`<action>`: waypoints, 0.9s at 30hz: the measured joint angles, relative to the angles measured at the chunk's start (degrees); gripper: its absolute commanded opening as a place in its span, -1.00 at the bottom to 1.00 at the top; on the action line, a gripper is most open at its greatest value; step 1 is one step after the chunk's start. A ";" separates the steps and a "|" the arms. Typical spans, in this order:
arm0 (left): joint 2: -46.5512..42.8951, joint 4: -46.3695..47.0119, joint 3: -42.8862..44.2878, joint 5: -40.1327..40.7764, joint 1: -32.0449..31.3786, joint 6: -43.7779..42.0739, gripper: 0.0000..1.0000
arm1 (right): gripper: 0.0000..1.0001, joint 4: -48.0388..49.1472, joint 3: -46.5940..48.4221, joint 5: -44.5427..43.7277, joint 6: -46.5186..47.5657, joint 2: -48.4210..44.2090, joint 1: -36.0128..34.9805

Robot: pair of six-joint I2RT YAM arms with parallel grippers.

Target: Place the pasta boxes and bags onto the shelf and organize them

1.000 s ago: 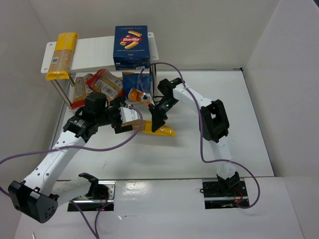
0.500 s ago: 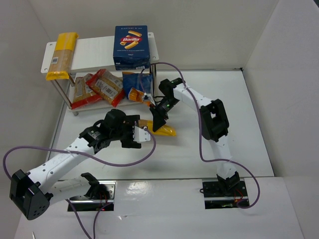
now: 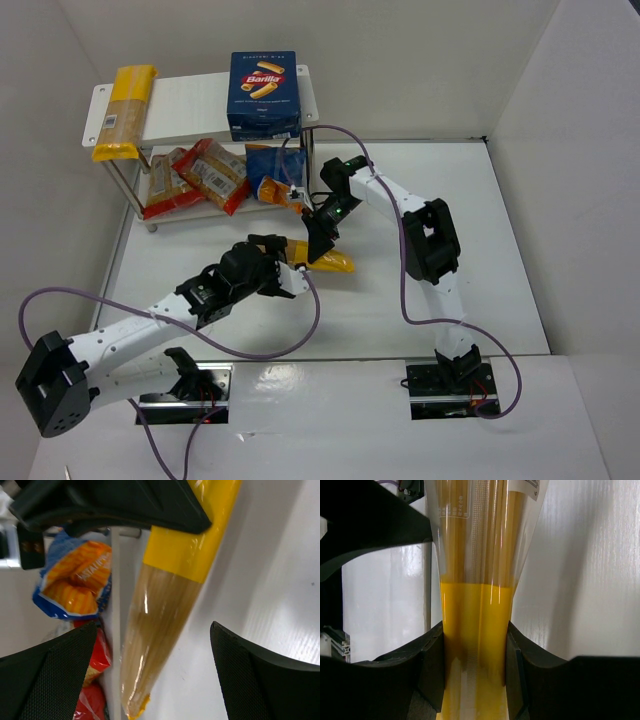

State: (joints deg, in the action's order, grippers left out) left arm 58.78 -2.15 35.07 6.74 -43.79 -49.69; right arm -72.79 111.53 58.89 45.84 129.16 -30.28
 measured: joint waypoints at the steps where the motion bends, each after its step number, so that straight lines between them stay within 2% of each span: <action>1: 0.11 1.20 0.00 0.68 -0.59 -0.11 0.98 | -1.00 0.00 0.00 0.00 -0.02 0.00 0.00; 6: 2.99 4.55 0.00 2.58 -2.78 -1.33 0.98 | -1.00 -0.04 0.00 0.00 -0.46 0.00 0.00; 27: 7.23 2.34 0.94 2.45 -3.56 -3.37 0.86 | -1.00 0.11 -1.07 0.07 -1.46 -2.01 -2.99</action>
State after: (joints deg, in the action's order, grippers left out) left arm 66.02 0.19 36.01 9.19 -47.35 -53.06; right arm -72.69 110.45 58.96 44.38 127.15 -33.28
